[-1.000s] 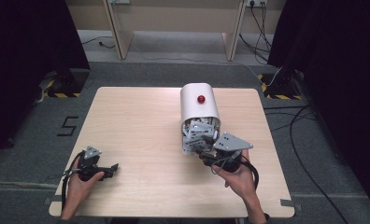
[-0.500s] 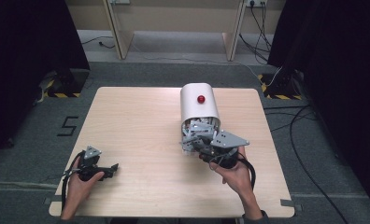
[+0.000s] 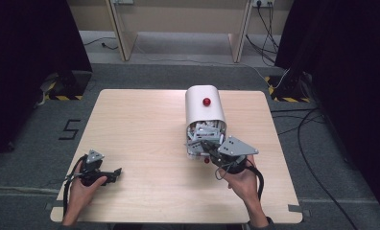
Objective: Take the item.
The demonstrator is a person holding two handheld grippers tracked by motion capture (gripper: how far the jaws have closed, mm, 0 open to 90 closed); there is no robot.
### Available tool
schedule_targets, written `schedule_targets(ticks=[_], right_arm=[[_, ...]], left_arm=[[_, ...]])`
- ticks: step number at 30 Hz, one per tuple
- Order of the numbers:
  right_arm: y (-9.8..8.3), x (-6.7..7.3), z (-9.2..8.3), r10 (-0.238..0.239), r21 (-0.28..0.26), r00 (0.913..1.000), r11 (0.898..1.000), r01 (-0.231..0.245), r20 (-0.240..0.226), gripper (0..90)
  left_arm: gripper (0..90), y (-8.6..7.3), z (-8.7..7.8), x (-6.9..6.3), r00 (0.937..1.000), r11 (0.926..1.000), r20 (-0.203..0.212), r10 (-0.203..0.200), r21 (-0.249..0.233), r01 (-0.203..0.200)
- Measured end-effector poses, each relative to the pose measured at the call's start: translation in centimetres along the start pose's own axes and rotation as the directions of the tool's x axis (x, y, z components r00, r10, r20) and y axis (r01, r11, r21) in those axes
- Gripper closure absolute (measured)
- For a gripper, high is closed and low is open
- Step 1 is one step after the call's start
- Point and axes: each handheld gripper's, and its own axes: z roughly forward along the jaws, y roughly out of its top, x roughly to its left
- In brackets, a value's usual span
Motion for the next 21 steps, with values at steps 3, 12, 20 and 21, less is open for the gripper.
schedule_targets(ticks=[3,12,20,21], right_arm=[[0.3,0.0,-0.4,-0.004,-0.033,1.0,0.999,0.004,-0.001,87.7],[1.2,-0.2,-2.5,-0.013,-0.106,0.9996,0.994,0.015,0.025,88.7],[1.7,-0.9,-4.5,-0.008,-0.153,0.998,0.988,0.018,0.062,89.0],[1.7,-1.0,-4.8,-0.004,-0.156,0.9976,0.988,0.015,0.068,89.1]], left_arm=[[0.0,0.0,0.0,0.0,1.0,1.0,0.0,0.0,0.0,0.0],[0.0,0.0,0.0,0.0,1.0,1.0,0.0,0.0,0.0,0.0],[0.0,0.0,0.0,0.0,1.0,1.0,0.0,0.0,0.0,0.0],[0.0,0.0,0.0,0.0,1.0,1.0,0.0,0.0,0.0,0.0]])
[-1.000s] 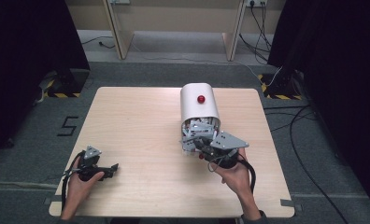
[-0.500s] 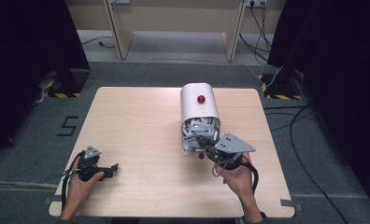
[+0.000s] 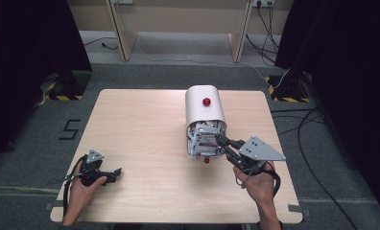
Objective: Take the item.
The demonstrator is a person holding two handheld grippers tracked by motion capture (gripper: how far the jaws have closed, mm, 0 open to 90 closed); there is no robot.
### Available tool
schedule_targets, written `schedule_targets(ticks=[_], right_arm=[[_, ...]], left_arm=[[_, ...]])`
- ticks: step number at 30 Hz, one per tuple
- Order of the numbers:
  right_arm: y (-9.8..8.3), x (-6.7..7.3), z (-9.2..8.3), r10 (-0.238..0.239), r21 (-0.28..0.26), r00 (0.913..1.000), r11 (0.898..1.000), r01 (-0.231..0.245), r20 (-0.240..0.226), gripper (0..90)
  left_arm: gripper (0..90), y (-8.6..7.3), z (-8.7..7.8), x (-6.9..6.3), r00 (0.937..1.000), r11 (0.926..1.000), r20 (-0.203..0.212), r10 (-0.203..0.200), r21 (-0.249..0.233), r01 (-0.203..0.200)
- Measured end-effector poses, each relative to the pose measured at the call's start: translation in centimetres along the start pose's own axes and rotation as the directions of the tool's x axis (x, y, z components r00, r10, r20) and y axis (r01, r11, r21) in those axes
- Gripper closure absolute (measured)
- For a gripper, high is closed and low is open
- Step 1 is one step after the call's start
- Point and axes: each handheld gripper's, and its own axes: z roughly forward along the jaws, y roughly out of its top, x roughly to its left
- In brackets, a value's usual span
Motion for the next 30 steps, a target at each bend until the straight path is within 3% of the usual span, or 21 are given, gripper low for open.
schedule_targets(ticks=[12,19,30], right_arm=[[0.2,-1.6,-2.0,0.02,-0.034,0.9978,0.999,-0.018,0.063,89.4],[0.1,-3.2,-3.8,0.039,-0.06,0.992,0.998,-0.032,0.12,89.5],[-1.4,-4.8,-4.2,0.072,-0.027,0.9833,0.997,-0.069,0.167,89.5]], left_arm=[[0.0,0.0,0.0,0.0,1.0,1.0,0.0,0.0,0.0,0.0],[0.0,0.0,0.0,0.0,1.0,1.0,0.0,0.0,0.0,0.0],[0.0,0.0,0.0,0.0,1.0,1.0,0.0,-0.001,0.0,0.001]])
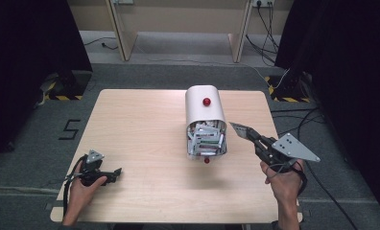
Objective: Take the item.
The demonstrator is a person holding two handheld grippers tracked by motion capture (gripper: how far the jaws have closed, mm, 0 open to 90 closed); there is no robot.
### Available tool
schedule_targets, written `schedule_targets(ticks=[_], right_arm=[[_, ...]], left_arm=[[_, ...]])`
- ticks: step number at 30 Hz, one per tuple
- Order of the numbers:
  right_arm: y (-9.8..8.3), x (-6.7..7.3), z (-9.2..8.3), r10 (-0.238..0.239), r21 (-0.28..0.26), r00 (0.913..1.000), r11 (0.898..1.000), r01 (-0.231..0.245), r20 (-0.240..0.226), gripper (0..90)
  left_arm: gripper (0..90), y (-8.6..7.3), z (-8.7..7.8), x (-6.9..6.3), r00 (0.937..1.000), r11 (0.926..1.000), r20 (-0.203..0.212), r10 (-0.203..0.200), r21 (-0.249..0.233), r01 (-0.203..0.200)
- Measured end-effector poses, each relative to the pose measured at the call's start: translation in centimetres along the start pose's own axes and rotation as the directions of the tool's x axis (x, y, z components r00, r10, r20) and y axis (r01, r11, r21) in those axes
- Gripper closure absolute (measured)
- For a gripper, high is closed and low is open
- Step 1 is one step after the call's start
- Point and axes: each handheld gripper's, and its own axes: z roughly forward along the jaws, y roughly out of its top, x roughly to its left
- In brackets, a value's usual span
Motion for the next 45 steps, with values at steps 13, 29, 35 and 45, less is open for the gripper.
schedule_targets(ticks=[13,29,35,45], right_arm=[[-1.9,-1.6,0.7,0.033,0.055,0.9983,0.998,-0.036,0.048,89.6],[-4.6,-3.3,1.8,0.07,0.126,0.9936,0.989,-0.081,0.089,89.5],[-5.2,-3.8,1.9,0.082,0.138,0.9914,0.986,-0.096,0.102,89.5],[-6.3,-4.1,2.6,0.087,0.172,0.9899,0.979,-0.106,0.112,89.5]], left_arm=[[0.0,0.0,0.0,0.0,1.0,1.0,0.0,0.0,0.0,0.0],[0.0,0.0,0.0,0.0,1.0,1.0,0.0,0.001,0.001,-0.001],[0.0,0.0,0.0,0.0,1.0,1.0,0.0,0.001,0.002,-0.001],[0.0,0.0,0.0,0.0,1.0,1.0,0.0,0.001,0.001,-0.001]])
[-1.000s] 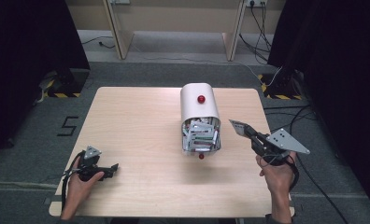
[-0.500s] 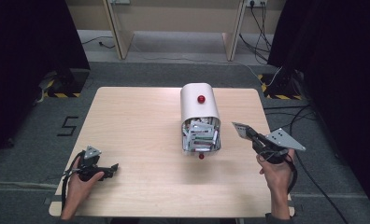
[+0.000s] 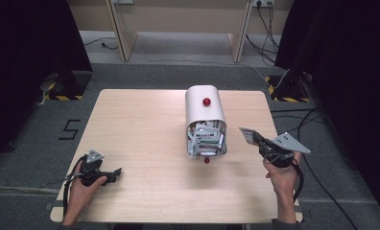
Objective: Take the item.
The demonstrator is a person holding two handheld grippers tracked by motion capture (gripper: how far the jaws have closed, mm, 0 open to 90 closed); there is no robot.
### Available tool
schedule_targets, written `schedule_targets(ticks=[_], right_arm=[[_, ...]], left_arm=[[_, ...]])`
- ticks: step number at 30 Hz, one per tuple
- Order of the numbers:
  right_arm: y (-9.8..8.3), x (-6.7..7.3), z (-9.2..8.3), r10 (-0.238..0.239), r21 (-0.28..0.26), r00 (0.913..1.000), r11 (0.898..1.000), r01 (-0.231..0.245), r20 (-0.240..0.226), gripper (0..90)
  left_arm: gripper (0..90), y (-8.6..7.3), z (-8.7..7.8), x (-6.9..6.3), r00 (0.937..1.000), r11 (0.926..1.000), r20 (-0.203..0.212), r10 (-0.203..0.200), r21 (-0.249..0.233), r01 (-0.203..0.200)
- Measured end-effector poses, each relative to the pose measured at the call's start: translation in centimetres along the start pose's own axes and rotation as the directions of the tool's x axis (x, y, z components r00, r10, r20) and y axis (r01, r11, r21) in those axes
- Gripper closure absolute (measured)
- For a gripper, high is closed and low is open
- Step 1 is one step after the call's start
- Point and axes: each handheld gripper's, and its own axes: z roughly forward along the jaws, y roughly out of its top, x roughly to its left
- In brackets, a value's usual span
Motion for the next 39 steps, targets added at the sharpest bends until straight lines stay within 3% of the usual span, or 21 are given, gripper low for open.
schedule_targets(ticks=[20,39], right_arm=[[-2.0,-0.3,1.8,0.008,0.069,0.9999,0.998,-0.009,0.009,89.5],[-4.3,-0.9,3.5,0.033,0.151,0.9994,0.988,-0.035,0.012,89.5]], left_arm=[[0.0,0.0,0.0,0.0,1.0,1.0,0.0,0.0,0.0,0.0],[0.0,0.0,0.0,0.0,1.0,1.0,0.0,0.0,0.0,0.0]])
